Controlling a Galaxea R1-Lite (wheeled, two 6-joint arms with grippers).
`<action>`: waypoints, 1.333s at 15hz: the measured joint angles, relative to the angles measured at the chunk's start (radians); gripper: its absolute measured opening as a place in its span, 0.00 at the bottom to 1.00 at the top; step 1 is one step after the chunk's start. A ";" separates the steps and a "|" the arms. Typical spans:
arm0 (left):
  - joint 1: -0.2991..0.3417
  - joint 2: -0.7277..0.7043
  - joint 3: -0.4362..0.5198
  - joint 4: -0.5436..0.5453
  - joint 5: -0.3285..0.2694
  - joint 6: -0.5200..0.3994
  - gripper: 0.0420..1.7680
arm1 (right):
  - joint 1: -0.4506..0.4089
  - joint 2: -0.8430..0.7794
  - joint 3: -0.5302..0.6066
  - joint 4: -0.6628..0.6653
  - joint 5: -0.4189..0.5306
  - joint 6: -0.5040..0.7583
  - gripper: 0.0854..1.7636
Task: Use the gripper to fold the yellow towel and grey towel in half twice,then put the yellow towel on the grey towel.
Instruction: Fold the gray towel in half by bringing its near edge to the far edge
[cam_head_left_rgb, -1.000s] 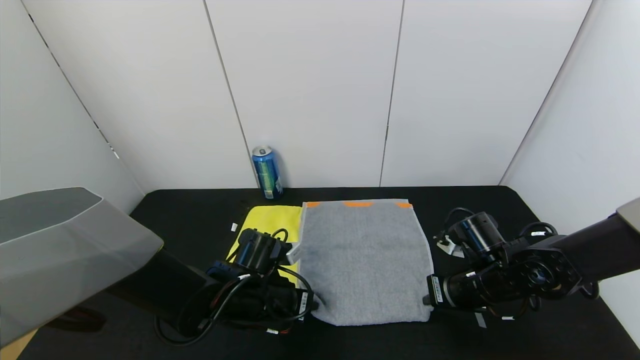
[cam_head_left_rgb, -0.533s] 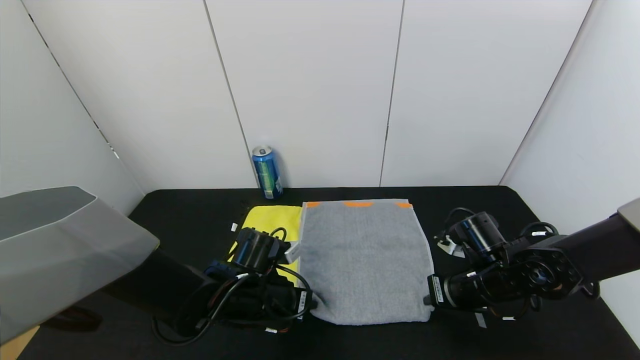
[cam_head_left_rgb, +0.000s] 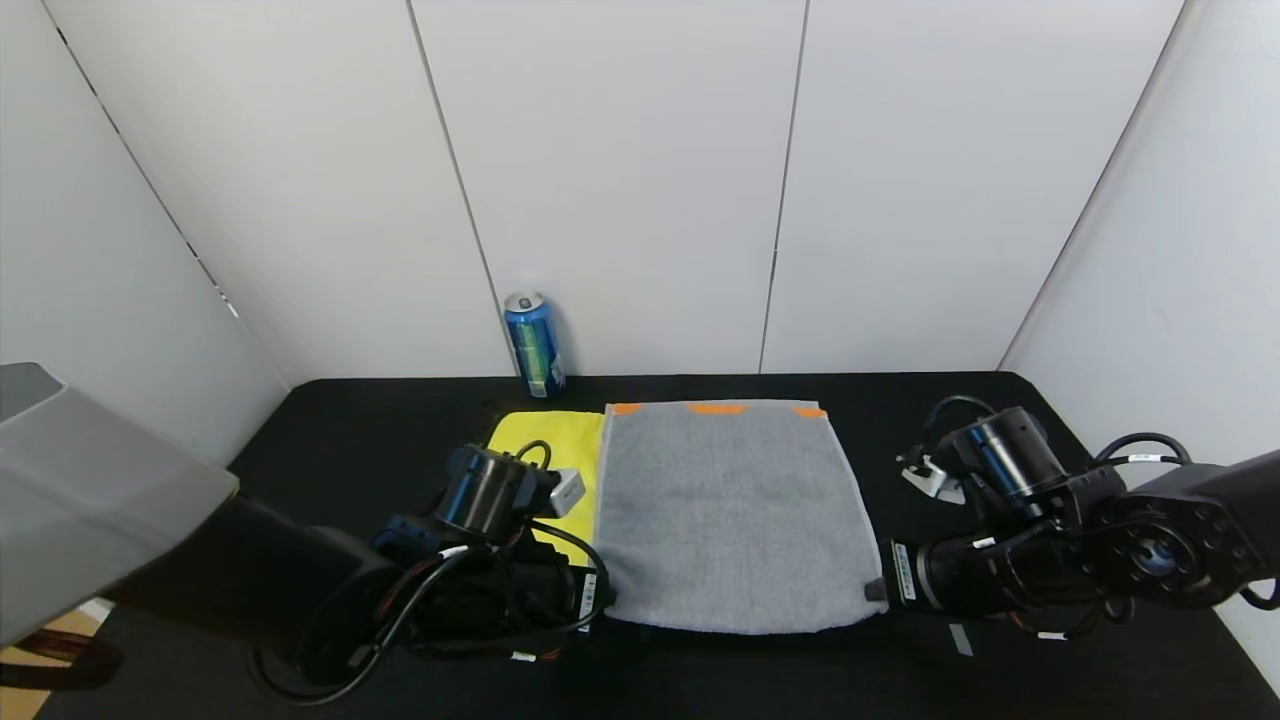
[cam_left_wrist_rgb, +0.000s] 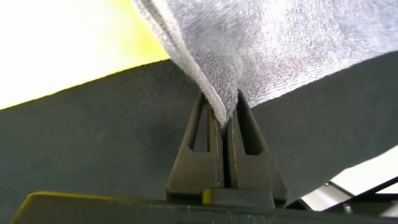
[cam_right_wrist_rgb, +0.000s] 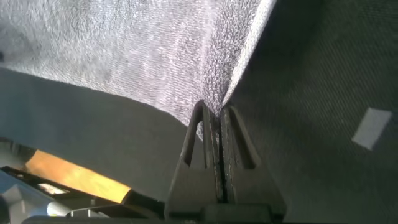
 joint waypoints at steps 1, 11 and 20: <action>0.000 -0.019 0.004 0.011 0.002 0.000 0.05 | 0.001 -0.020 0.010 0.001 0.000 0.000 0.03; -0.007 -0.200 0.075 0.074 0.034 0.000 0.05 | 0.012 -0.224 0.114 0.028 -0.001 0.002 0.03; -0.039 -0.392 0.150 0.147 0.055 -0.001 0.05 | 0.027 -0.418 0.171 0.124 0.001 0.007 0.03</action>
